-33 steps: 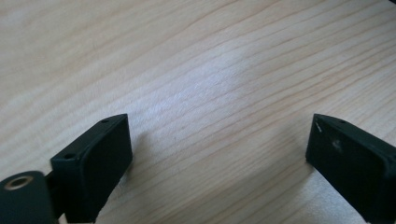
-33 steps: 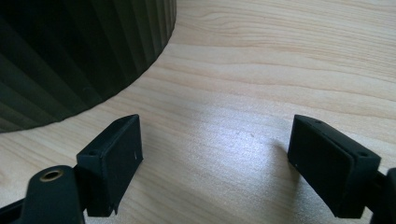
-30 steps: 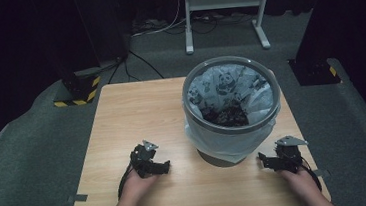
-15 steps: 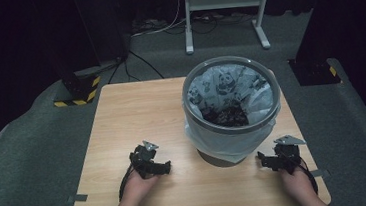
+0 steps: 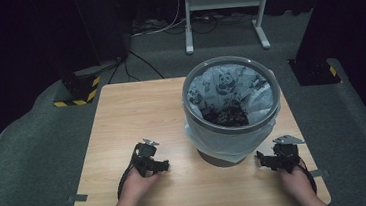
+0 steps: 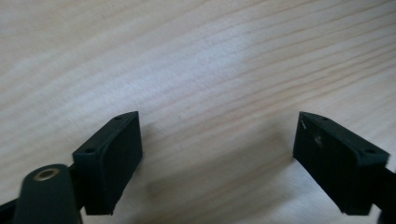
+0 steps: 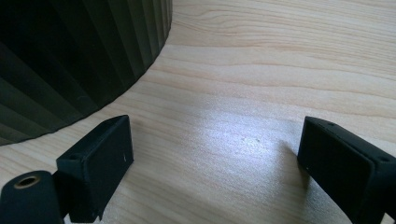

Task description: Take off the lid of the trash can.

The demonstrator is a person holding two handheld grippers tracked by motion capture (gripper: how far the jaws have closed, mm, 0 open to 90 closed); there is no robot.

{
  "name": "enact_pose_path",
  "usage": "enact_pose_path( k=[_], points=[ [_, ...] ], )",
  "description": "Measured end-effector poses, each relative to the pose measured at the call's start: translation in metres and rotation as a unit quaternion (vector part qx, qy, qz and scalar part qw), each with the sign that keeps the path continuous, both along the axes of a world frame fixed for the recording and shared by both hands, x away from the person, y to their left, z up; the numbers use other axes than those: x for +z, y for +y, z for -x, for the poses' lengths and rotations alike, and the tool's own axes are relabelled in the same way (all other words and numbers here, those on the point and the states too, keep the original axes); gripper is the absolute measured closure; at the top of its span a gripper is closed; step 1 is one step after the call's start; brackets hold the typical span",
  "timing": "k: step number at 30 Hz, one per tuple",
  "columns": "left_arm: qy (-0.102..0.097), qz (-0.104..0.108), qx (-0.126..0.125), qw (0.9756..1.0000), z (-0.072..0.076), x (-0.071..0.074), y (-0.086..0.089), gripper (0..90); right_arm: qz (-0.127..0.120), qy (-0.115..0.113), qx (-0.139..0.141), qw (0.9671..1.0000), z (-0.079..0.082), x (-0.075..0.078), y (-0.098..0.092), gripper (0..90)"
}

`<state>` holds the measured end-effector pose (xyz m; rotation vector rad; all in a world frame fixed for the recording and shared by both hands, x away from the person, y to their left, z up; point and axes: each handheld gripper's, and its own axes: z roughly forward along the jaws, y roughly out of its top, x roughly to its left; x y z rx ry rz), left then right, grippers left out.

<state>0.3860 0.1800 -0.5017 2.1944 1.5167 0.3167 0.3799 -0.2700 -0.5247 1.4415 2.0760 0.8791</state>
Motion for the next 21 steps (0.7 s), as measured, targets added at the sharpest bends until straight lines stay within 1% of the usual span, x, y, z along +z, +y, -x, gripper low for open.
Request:
enact_pose_path(
  k=[1, 2, 3, 5, 7, 8, 10, 11, 12, 14, 15, 17, 19, 21],
  points=[
    [0.011, 0.011, -0.003, 0.9999, -0.002, 0.002, 0.002, 15.0, 0.001, 0.001, 0.0, 1.0, 0.0, 0.0, 0.0, 10.0],
    [0.018, 0.014, -0.004, 0.9997, -0.003, 0.003, 0.002, 15.5, 0.001, 0.0, 0.002, 1.0, -0.001, 0.0, 0.0, 10.1],
    [0.025, 0.011, -0.005, 0.9996, -0.005, 0.004, 0.002, 15.7, 0.002, -0.001, 0.004, 1.0, -0.001, 0.0, 0.0, 10.0],
    [0.037, 0.003, -0.004, 0.9993, -0.007, 0.006, 0.001, 19.1, 0.002, -0.001, 0.006, 1.0, -0.002, 0.0, 0.0, 10.0],
    [0.062, 0.01, -0.006, 0.998, -0.01, 0.009, -0.001, 20.3, 0.002, 0.0, 0.005, 1.0, -0.002, 0.0, 0.0, 10.1],
    [0.072, 0.003, -0.004, 0.9974, -0.012, 0.011, -0.003, 20.9, 0.002, -0.001, 0.006, 1.0, -0.002, 0.0, 0.0, 10.1],
    [0.079, -0.032, -0.011, 0.9963, -0.014, 0.017, -0.007, 22.5, 0.002, 0.0, 0.006, 1.0, -0.002, 0.0, 0.0, 10.1],
    [0.088, -0.038, -0.015, 0.9953, -0.015, 0.02, -0.009, 22.9, 0.002, 0.0, 0.006, 1.0, -0.002, 0.0, 0.0, 10.1],
    [0.1, -0.044, -0.013, 0.994, -0.015, 0.022, -0.011, 22.5, 0.002, 0.001, 0.007, 1.0, -0.002, 0.0, 0.0, 10.1],
    [0.115, -0.057, -0.017, 0.9916, -0.019, 0.027, -0.012, 23.8, 0.001, 0.0, 0.007, 1.0, -0.002, 0.0, 0.0, 10.1],
    [0.122, -0.053, -0.016, 0.9911, -0.021, 0.029, -0.011, 24.6, 0.002, 0.0, 0.007, 1.0, -0.002, 0.0, 0.0, 10.1],
    [0.131, -0.042, -0.003, 0.9905, -0.026, 0.035, -0.009, 28.1, 0.001, 0.0, 0.008, 1.0, -0.002, 0.0, 0.0, 10.1],
    [0.14, -0.043, 0.01, 0.9892, -0.031, 0.041, -0.008, 29.0, -0.001, 0.002, 0.007, 1.0, -0.002, 0.0, 0.001, 10.0],
    [0.145, -0.056, 0.015, 0.9877, -0.034, 0.047, -0.007, 30.6, -0.001, 0.001, 0.009, 1.0, -0.002, 0.0, 0.001, 9.9]
  ],
)
